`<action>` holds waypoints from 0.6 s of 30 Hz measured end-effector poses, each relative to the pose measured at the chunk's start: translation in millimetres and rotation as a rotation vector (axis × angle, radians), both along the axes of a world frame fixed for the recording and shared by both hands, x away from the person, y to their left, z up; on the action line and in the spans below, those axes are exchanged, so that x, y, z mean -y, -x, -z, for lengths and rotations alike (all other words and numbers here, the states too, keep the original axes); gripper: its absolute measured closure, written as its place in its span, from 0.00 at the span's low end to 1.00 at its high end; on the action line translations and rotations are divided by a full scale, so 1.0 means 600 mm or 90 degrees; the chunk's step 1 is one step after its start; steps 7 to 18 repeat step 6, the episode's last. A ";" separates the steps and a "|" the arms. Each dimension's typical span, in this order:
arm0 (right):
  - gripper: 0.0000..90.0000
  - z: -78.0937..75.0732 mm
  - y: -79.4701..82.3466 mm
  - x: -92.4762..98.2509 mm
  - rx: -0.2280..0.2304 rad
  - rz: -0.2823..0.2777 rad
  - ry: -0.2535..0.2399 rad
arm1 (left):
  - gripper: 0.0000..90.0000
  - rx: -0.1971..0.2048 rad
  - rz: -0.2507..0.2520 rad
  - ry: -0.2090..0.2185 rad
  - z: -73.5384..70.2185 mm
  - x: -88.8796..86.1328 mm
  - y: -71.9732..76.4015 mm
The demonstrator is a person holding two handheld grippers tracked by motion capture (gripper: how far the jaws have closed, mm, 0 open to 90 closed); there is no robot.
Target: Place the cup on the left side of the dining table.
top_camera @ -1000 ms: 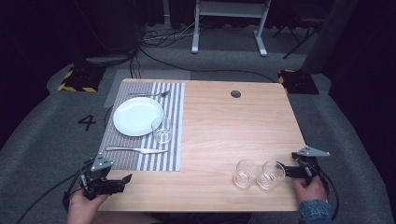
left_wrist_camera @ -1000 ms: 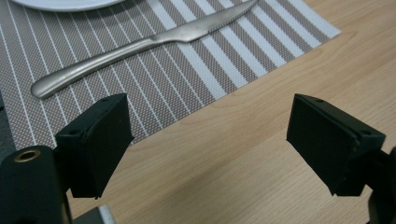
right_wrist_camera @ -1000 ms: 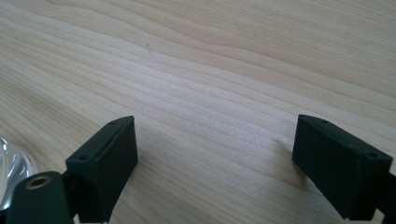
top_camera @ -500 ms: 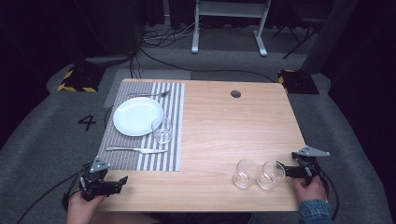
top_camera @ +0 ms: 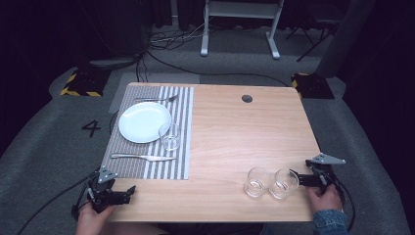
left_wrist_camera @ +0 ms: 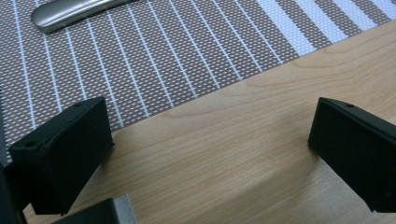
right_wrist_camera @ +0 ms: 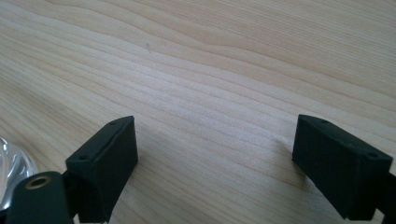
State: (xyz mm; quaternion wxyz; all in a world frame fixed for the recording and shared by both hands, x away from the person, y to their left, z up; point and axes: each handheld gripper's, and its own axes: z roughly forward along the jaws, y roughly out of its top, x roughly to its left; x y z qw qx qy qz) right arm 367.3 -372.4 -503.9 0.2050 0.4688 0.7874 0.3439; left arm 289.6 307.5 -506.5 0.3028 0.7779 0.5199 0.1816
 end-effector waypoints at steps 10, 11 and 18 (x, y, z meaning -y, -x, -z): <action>0.16 0.000 0.000 0.000 0.000 0.000 0.000 | 0.00 0.000 0.007 -0.001 0.000 -0.001 0.000; 0.16 0.000 0.000 0.000 0.000 0.000 0.000 | 0.00 0.000 0.007 -0.001 0.000 -0.001 0.000; 0.16 0.000 0.000 0.000 0.000 0.000 0.000 | 0.00 0.000 0.007 -0.001 0.000 -0.001 0.000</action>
